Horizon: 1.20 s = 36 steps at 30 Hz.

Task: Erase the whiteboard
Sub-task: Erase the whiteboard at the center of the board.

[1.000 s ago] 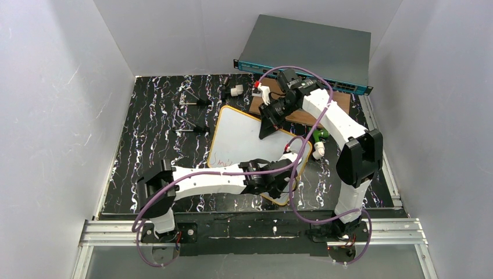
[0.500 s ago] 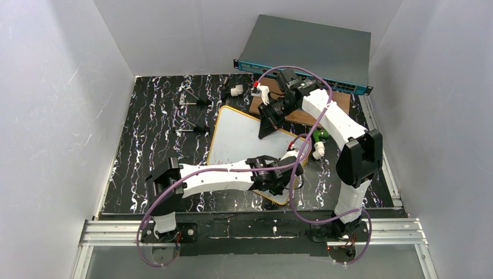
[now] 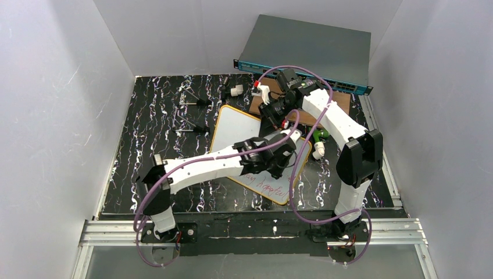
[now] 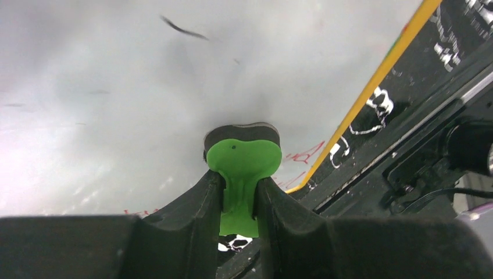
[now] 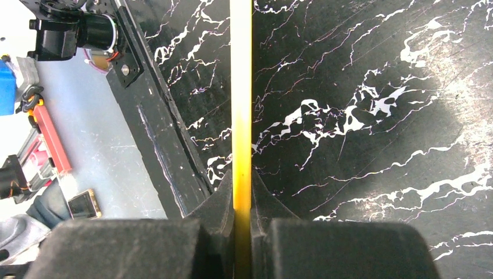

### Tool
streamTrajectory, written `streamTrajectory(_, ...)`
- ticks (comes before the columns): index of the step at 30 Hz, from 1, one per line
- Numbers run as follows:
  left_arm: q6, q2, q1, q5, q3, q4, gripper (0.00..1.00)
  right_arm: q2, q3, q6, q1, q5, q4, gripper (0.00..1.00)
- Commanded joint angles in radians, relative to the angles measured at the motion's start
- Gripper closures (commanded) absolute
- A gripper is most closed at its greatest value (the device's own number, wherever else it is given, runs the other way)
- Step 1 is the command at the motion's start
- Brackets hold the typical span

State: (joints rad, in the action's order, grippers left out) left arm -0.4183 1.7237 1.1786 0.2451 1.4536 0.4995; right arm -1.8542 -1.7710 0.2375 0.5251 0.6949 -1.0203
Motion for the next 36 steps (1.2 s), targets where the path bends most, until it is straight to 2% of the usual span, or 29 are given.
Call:
streamTrajectory(1,0.028,-0.142,-0.05,0.043,-0.027,-0.095,1.0,0.011,-0.004,0.002,0.026,-0.064,0.001,0.99)
streamTrajectory(8,-0.006,-0.24,-0.03,-0.096,-0.19,-0.075,1.0,0.006,-0.01,0.002,0.026,-0.076,-0.002,0.99)
streamTrajectory(13,0.001,-0.189,0.066,-0.108,-0.233,-0.075,1.0,0.002,-0.013,0.002,0.026,-0.075,-0.003,0.99)
streamTrajectory(23,-0.065,0.005,0.121,0.012,-0.104,-0.01,1.0,0.011,-0.005,0.0,0.026,-0.069,0.001,0.99)
streamTrajectory(36,0.005,0.097,0.117,0.141,0.073,0.027,1.0,0.013,0.001,-0.001,0.026,-0.064,0.002,0.99)
